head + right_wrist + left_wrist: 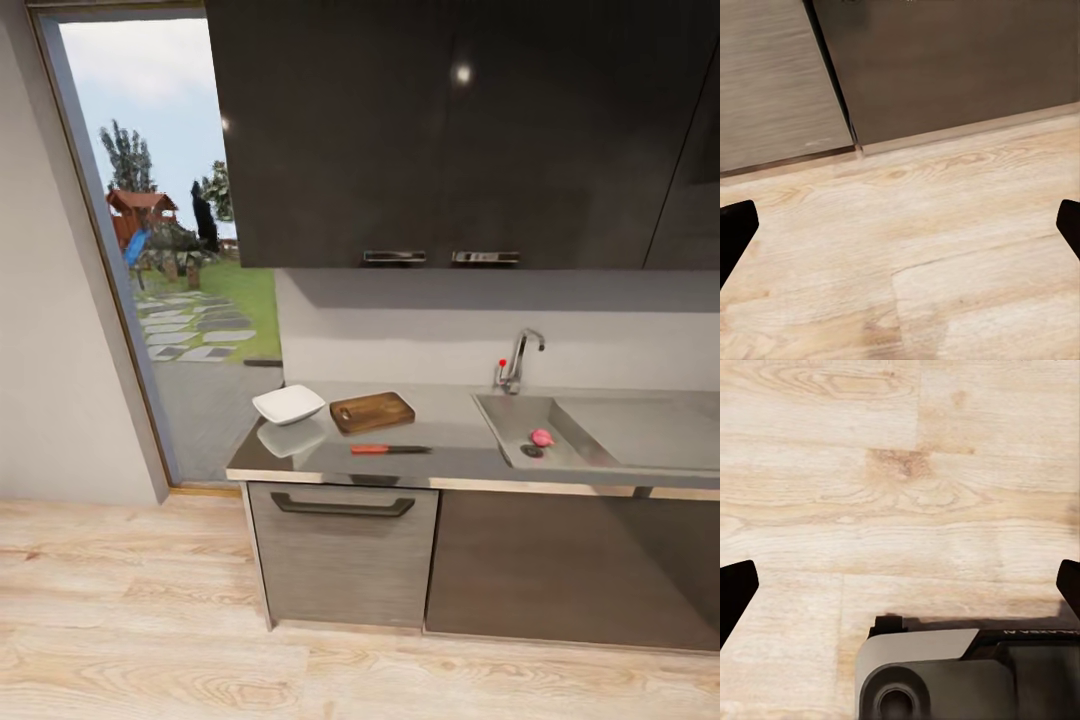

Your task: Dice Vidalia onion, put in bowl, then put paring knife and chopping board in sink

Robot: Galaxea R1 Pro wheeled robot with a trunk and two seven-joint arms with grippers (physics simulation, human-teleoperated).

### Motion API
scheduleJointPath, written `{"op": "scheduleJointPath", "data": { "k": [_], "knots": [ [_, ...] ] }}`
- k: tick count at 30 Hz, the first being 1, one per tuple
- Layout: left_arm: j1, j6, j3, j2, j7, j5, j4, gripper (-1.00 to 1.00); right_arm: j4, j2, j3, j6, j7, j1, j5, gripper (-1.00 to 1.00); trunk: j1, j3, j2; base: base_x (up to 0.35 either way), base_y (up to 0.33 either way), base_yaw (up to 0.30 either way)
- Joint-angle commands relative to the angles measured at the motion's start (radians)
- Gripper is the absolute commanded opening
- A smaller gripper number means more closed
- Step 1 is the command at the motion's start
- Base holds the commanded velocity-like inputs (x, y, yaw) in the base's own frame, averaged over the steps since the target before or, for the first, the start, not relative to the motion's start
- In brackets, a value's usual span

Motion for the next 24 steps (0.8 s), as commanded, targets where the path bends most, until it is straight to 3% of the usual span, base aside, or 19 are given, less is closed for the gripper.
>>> {"op": "scheduleJointPath", "data": {
  "k": [1,24],
  "knots": [
    [0.000,-0.003,0.000,0.000,0.000,0.001,0.001,1.00,-0.001,0.001,-0.001,-0.002,0.002,0.000,-0.009,1.00,-0.004,0.002,0.006,0.000,0.000,0.000],
    [0.000,-0.003,0.000,0.000,0.000,0.000,0.000,1.00,-0.001,0.001,0.000,-0.002,0.002,0.000,-0.009,1.00,-0.092,0.074,0.167,0.000,0.000,0.000]
  ]
}}
